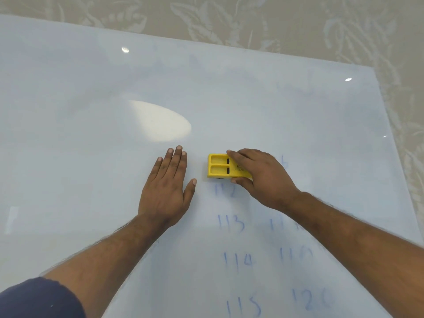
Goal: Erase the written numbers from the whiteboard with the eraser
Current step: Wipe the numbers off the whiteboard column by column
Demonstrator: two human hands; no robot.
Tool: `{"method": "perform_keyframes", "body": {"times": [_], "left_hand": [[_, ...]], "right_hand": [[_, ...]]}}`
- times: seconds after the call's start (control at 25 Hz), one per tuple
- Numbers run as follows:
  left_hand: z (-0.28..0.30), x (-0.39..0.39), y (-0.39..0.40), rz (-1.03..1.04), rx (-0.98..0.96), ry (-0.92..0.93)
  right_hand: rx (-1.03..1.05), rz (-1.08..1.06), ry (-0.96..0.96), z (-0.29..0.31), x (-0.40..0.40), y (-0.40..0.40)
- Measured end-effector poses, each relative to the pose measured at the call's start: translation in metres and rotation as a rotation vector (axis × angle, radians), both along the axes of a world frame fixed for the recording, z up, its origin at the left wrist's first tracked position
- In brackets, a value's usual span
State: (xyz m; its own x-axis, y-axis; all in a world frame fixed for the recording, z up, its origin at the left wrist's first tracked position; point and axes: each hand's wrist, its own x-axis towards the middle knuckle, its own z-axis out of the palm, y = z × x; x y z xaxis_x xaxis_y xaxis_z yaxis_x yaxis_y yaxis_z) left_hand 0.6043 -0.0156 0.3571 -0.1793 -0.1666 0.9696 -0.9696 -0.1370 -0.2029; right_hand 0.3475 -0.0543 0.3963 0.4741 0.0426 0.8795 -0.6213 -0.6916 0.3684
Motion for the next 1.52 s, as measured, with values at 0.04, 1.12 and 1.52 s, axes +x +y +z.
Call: {"method": "perform_keyframes", "body": {"times": [0.04,1.12,1.52], "left_hand": [[0.001,0.001,-0.004,0.001,0.011,0.002],[-0.010,0.010,-0.020,0.113,-0.043,-0.029],[-0.011,0.011,-0.020,0.098,-0.037,-0.029]], "right_hand": [[0.007,0.005,-0.012,0.007,0.001,-0.002],[-0.195,0.041,0.112,0.025,0.006,-0.052],[-0.080,0.102,-0.025,0.030,0.033,-0.042]]}}
